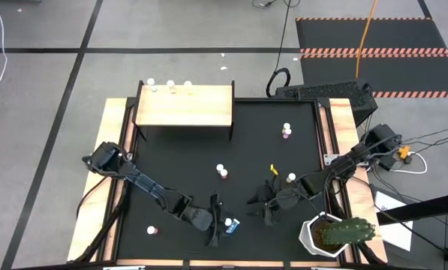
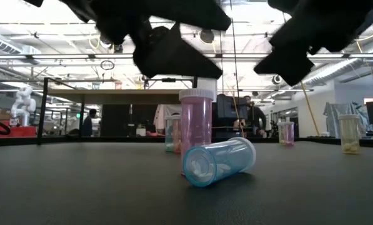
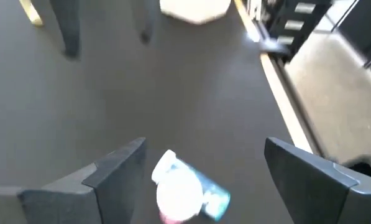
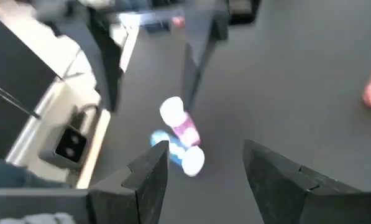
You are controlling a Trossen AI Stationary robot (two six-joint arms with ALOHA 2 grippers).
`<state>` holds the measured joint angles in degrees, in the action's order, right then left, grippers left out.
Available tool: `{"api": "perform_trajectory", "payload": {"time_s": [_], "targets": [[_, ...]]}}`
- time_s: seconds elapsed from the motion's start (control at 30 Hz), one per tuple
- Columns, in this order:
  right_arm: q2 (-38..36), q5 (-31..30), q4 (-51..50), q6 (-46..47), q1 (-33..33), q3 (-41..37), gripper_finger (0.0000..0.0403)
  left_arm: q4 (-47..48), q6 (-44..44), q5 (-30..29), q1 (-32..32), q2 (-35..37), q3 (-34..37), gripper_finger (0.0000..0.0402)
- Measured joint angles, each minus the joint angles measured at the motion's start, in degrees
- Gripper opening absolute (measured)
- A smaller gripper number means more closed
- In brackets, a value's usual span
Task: Pick and place medicine bottles onto shelf by color
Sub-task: Put the bottom pink pill bottle on the shelf
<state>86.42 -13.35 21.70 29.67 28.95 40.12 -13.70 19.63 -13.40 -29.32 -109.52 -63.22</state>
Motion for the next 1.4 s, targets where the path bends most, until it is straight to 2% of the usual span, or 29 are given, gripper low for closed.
{"api": "perform_trajectory", "payload": {"time_s": [0.23,0.43,0.77,1.07,1.4], "targets": [[3.4,0.0,4.3,-8.0,-0.9,0.1,0.0197,10.0,3.5,-1.0,0.3,6.9,0.0,0.0302],[4.5,0.5,7.7,-10.8,-1.5,0.3,0.0197,10.7,3.2,-1.6,0.0,7.4,0.0,0.0281],[13.4,3.4,12.3,-12.8,-2.0,3.2,0.0215,11.3,2.9,-1.2,-0.1,5.6,0.0,0.0277],[23.2,12.0,12.3,-19.0,-4.0,12.5,0.0228,14.4,4.0,-1.7,1.7,9.0,0.0,0.0275],[24.4,12.0,11.4,-18.7,-3.9,13.5,0.0214,18.0,7.0,-2.1,1.5,12.5,0.0,0.0275]]}}
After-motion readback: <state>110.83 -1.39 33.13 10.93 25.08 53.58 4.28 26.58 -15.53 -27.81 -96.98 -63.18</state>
